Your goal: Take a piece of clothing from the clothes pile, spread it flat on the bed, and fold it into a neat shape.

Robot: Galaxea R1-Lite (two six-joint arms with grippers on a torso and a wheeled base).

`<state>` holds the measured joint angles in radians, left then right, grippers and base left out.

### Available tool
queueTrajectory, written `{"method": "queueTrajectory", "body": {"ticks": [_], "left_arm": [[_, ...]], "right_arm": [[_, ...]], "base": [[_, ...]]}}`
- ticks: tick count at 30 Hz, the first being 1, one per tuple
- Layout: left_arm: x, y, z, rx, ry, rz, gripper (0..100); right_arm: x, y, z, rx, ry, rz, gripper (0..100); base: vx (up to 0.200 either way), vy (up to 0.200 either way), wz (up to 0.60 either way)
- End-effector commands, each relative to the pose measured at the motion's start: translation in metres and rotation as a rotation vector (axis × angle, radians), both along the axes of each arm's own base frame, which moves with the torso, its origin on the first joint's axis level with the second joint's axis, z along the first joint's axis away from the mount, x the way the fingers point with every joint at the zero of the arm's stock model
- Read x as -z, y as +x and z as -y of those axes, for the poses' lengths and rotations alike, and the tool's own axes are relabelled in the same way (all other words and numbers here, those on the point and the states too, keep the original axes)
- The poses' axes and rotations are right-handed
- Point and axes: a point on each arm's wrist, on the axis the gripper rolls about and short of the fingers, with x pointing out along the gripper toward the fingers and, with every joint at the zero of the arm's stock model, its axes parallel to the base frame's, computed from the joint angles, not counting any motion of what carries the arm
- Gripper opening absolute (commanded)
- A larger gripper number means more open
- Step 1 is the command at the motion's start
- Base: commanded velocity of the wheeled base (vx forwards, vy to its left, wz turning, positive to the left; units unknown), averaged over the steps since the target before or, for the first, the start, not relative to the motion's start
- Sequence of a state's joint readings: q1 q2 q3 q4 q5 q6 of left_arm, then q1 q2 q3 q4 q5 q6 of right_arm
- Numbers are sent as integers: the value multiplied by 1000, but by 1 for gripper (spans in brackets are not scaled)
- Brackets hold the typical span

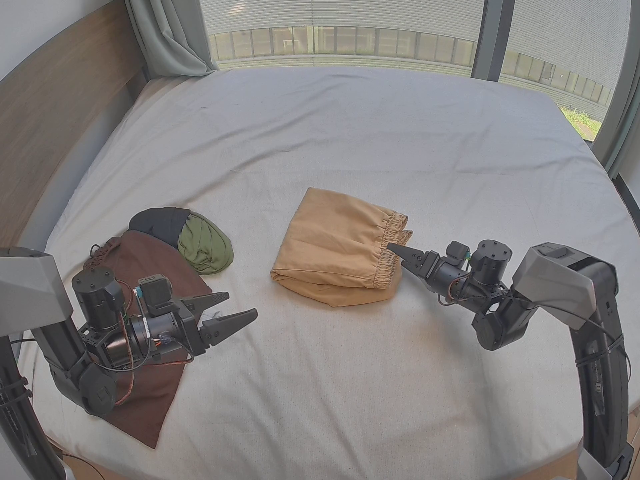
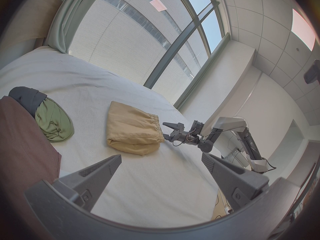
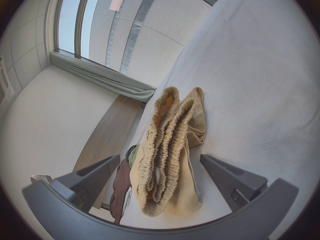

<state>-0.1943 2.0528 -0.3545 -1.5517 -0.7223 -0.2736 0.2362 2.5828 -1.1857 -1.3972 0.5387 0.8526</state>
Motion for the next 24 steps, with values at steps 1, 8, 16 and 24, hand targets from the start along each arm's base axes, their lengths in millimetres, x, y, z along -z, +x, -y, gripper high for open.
{"method": "queueTrajectory", "body": {"ticks": [1,8,16,24], "left_arm": [[-1,0,0,1,0,4,100],[-1,0,0,1,-1,6,100],[-1,1,0,-1,-1,7,100],[-1,1,0,-1,-1,6,100]], "right_arm": [[-44,-19,11,15,-21,66,100],[-81,-29,5,-3,-13,140,100],[-81,-15,-17,-43,-6,157,100],[-53,3,-27,-51,-10,140,100]], "base": [[0,0,0],[0,0,0],[0,0,0],[0,0,0]]}}
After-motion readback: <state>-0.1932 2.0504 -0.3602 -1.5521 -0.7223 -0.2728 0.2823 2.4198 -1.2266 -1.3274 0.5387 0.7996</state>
